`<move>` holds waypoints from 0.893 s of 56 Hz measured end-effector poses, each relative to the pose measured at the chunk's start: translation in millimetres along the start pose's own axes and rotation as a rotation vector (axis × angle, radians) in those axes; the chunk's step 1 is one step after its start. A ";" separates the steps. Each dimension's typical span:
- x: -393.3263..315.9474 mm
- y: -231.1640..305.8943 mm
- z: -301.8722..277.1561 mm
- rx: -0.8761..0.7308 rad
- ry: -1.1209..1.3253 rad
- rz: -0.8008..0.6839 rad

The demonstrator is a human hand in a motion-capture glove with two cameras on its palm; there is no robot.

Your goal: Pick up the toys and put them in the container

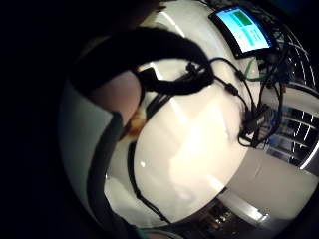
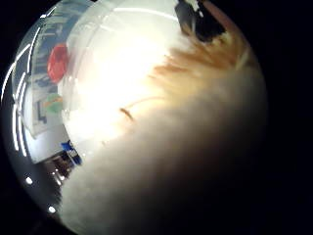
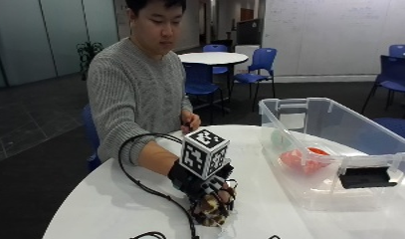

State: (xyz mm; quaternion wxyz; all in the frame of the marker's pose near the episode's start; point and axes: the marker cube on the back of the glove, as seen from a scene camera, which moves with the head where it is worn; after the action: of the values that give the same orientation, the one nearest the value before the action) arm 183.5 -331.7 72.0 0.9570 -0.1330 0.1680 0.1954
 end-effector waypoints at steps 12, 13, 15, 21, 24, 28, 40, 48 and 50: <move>-0.9 -5.0 0.1 0.103 -0.036 -0.029; -0.6 -5.7 -1.6 0.111 -0.042 -0.036; -0.3 -6.6 -7.0 0.121 -0.063 -0.046; -2.3 -3.2 -66.0 0.186 -0.167 -0.084; -12.9 5.5 -109.4 0.258 -0.186 -0.110; -14.1 11.3 -177.6 0.357 -0.178 -0.141; -50.4 1.1 -284.0 0.455 -0.146 -0.212; -117.9 -37.2 -285.7 0.366 -0.304 -0.279; -143.9 -50.7 -286.0 0.351 -0.319 -0.299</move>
State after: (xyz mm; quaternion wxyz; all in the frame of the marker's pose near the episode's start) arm 2.9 -515.7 -124.4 0.9980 0.0438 0.0250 0.0385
